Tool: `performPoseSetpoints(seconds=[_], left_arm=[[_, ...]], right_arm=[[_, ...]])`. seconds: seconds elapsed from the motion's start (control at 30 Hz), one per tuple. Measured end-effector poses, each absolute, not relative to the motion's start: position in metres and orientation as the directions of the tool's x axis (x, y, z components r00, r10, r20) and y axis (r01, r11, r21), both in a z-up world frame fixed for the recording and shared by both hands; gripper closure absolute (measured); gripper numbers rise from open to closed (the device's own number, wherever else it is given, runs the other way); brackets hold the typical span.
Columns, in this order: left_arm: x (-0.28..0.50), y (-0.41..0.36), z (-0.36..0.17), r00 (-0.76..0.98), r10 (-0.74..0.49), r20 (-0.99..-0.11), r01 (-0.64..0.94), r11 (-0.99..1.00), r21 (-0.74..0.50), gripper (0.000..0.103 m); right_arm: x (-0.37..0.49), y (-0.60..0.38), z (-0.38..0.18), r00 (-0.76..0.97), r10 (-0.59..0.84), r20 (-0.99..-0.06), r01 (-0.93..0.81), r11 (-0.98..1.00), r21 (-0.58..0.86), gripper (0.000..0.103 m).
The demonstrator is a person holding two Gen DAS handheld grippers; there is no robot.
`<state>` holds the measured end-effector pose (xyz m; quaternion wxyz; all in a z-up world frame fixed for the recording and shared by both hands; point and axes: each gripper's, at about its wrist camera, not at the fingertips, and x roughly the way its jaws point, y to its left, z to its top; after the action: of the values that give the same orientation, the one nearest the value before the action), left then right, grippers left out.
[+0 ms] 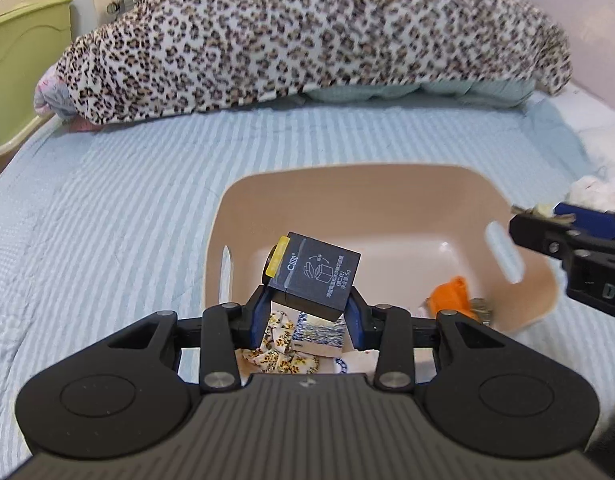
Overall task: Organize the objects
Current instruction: 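Carry the black box and keys over the basket and release them inside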
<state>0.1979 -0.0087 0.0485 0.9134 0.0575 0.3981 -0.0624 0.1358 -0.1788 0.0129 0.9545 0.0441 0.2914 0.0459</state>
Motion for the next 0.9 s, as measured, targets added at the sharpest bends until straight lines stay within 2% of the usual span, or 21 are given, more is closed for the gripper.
performPoseSetpoints(seconds=[0.43,0.67,0.73,0.77,0.8,0.9], left_arm=[[0.251,-0.024,-0.02,0.551,-0.002,-0.834,0.142,0.986,0.092,0.062],[0.253,-0.026,-0.033,0.512,-0.002,-0.859,0.146,0.986,0.085,0.061],[0.251,-0.026,-0.03,0.518,-0.008,-0.855,0.146,0.986,0.079,0.054],[0.249,-0.025,-0.027,0.52,-0.012,-0.854,0.143,0.987,0.073,0.039],[0.247,-0.024,-0.023,0.528,-0.012,-0.849,0.136,0.988,0.07,0.031],[0.246,-0.023,-0.013,0.536,-0.012,-0.844,0.118,0.991,0.061,0.029]], right_arm=[[0.188,-0.171,-0.043,0.711,0.106,-0.696,-0.077,0.994,0.073,0.052],[0.199,-0.167,-0.062,0.651,0.089,-0.754,-0.089,0.995,0.041,0.052],[0.199,-0.168,-0.062,0.647,0.091,-0.757,-0.087,0.995,0.045,0.043],[0.198,-0.169,-0.06,0.647,0.094,-0.757,-0.086,0.995,0.05,0.041],[0.197,-0.17,-0.059,0.646,0.101,-0.757,-0.089,0.994,0.057,0.033],[0.193,-0.173,-0.054,0.643,0.126,-0.755,-0.097,0.992,0.083,0.022]])
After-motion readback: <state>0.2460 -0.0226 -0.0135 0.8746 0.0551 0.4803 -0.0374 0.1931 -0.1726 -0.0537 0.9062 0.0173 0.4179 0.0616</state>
